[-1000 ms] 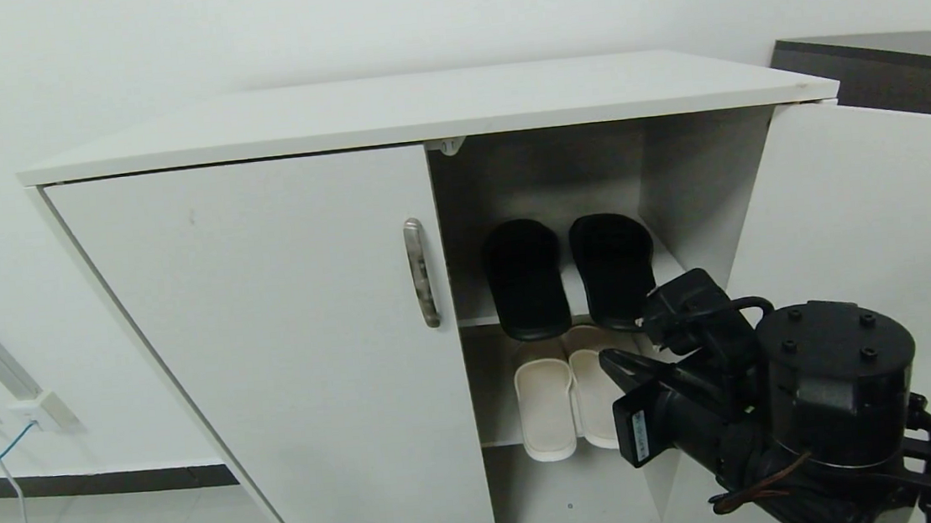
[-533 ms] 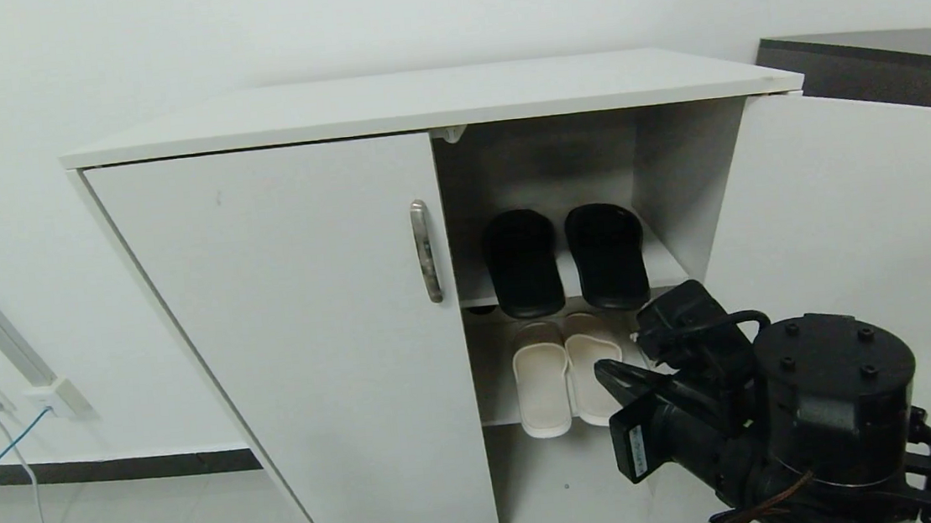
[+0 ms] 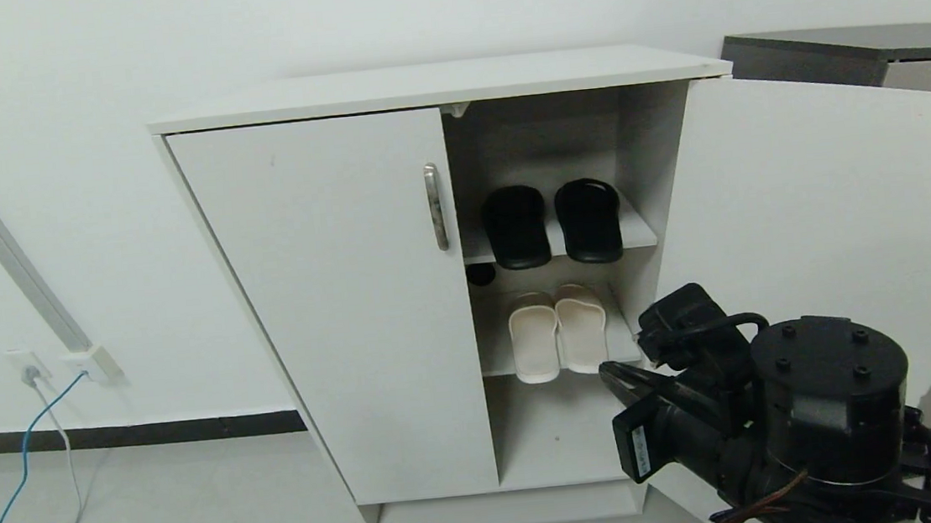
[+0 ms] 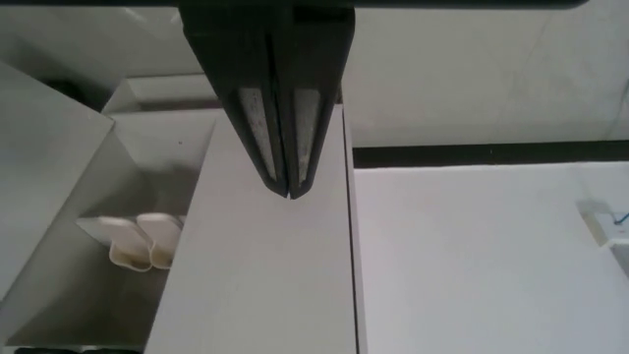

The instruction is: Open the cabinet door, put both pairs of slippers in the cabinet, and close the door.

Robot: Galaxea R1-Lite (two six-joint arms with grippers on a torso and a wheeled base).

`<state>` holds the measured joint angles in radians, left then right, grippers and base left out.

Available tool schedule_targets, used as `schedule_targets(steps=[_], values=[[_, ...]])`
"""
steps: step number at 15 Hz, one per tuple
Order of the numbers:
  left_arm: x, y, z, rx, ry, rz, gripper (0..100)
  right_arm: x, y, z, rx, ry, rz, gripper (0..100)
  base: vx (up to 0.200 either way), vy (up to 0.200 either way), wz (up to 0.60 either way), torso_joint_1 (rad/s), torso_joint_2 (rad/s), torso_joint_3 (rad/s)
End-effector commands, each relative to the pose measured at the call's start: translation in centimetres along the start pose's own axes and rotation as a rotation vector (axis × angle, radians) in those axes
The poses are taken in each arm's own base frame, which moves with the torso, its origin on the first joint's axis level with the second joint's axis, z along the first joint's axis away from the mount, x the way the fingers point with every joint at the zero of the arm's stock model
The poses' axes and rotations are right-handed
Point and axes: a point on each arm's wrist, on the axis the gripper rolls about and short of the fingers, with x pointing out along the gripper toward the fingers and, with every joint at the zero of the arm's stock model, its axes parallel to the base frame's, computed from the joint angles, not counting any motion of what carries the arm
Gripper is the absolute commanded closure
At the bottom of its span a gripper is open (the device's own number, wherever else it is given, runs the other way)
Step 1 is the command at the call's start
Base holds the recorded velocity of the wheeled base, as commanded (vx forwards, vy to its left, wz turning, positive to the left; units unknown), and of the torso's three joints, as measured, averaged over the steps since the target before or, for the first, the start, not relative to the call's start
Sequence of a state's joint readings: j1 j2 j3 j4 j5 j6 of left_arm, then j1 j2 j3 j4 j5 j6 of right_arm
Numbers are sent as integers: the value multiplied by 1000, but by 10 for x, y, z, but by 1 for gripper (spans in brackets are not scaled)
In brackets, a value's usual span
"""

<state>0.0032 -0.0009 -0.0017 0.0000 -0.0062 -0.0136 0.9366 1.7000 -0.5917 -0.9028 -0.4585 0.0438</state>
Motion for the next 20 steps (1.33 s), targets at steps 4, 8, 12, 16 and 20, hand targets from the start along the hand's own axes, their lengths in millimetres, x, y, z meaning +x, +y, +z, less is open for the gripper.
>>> schedule_targets(steps=[4,8,12,16,20], values=[[0,0,0,0,1,0,100,3,1,-5,-8,16,0,100,-200,0,0,2,0,4],[0,0,0,3,1,0,100,2,1,-4,-3,14,3,100,-150,0,0,1,1,-1],[0,0,0,1,1,0,100,2,0,-9,-14,31,2,100,0,0,0,0,0,0],[0,0,0,0,1,0,100,0,-1,-11,-16,39,0,100,0,0,0,0,0,0],[0,0,0,4,1,0,100,0,-3,-13,-19,46,-4,100,0,0,0,0,0,0]])
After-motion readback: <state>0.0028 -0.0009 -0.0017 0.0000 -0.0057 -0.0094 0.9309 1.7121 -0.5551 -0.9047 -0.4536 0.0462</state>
